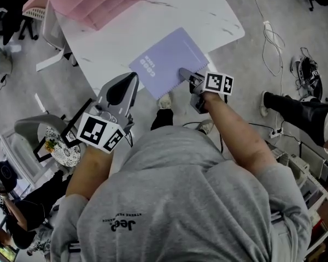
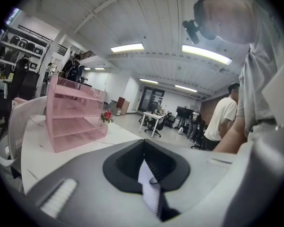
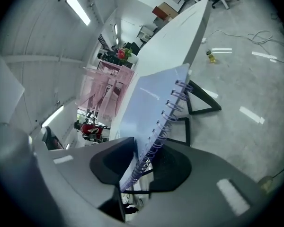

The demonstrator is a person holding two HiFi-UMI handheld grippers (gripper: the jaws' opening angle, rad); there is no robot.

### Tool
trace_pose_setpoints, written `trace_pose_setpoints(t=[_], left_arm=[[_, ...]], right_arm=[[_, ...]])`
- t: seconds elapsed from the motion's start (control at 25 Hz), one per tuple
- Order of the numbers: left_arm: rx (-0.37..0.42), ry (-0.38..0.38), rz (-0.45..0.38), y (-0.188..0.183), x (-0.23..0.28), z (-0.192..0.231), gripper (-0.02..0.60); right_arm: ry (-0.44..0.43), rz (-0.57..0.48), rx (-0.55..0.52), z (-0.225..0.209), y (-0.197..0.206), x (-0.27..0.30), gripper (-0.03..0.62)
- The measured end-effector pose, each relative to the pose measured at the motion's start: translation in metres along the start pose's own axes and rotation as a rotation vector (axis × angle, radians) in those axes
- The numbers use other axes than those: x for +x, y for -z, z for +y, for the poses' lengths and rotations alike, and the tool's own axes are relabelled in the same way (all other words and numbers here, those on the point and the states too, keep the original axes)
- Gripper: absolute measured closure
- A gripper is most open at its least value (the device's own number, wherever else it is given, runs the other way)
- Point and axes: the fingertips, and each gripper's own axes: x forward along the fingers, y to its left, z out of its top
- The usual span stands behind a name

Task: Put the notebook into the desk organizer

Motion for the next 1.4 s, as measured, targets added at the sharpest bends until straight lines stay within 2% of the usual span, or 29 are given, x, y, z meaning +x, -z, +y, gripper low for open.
trace_pose_setpoints(t=[0.08,0.12,0.2,0.32,0.4,0.56,0.8,1.12,1.4], left_arm=[[-0.004,0.009,-0.011,-0.004,0.001,0.002,0.555],[-0.006,0.013,-0.017,-0.006,0.001,0.003,0.555],[-0.007,0.020,-0.031,-0.012,0.003,0.005,0.555],[-0.009,0.026,-0.056,-0.022,0.005,0.009,0.555],[-0.007,0.028,-0.080,-0.031,0.007,0.012,0.555],[0.008,0.020,-0.123,-0.054,0.008,0.022,0.555],[0.057,-0.023,-0.175,-0.090,0.001,0.048,0.555],[0.122,-0.098,-0.260,-0.151,-0.032,0.090,0.555],[0.180,-0.166,-0.305,-0.178,-0.057,0.132,0.555]], right_arm=[[-0.002,0.010,-0.023,0.009,-0.001,-0.010,0.545],[-0.005,0.015,-0.042,0.014,-0.003,-0.016,0.554],[-0.010,0.030,-0.106,0.026,-0.007,-0.030,0.559],[0.015,0.061,-0.264,0.039,-0.020,-0.050,0.562],[0.002,0.076,-0.350,0.058,-0.033,-0.061,0.562],[-0.046,0.133,-0.489,0.105,-0.058,-0.074,0.562],[-0.077,0.282,-0.755,0.180,-0.099,-0.076,0.562],[-0.160,0.422,-1.066,0.308,-0.150,-0.071,0.563],[-0.250,0.538,-1.249,0.403,-0.180,-0.032,0.562]])
